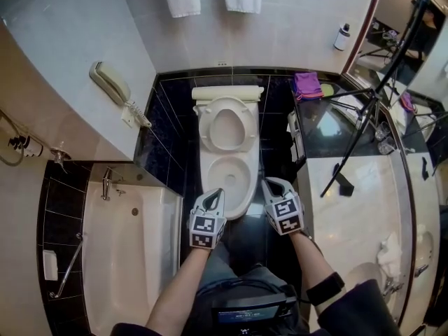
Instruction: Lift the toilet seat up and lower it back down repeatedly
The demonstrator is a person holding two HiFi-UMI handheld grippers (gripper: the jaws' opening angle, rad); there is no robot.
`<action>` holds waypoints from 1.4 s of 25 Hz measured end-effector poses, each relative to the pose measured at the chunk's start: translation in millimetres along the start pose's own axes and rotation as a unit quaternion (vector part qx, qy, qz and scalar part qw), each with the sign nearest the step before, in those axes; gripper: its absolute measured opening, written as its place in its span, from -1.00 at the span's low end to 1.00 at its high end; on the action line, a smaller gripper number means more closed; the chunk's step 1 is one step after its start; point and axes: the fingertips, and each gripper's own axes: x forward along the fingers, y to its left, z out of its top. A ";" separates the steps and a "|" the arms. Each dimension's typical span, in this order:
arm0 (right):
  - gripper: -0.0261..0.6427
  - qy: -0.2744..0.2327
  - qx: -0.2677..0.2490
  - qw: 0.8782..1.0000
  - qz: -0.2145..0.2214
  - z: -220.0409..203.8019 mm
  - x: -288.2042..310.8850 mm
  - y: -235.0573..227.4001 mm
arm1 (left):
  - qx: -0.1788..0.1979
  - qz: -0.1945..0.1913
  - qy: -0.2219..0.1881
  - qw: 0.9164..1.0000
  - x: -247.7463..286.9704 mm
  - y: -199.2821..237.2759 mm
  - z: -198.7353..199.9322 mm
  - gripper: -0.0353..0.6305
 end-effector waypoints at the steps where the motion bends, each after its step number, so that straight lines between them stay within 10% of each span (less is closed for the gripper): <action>1: -0.87 0.001 0.003 1.000 0.004 1.2 -1.9 2.8 | 0.000 0.003 -0.002 1.000 -0.2 0.4 -0.6 -0.93; 16: -0.87 0.022 0.008 1.000 0.008 4.2 35.3 -0.2 | -0.013 -0.023 0.012 1.000 29.2 13.9 -5.7 -0.93; 35: -0.55 0.089 -0.109 0.990 -0.015 62.3 270.6 -67.6 | -0.009 -0.076 0.036 0.996 197.6 149.2 -6.2 -0.93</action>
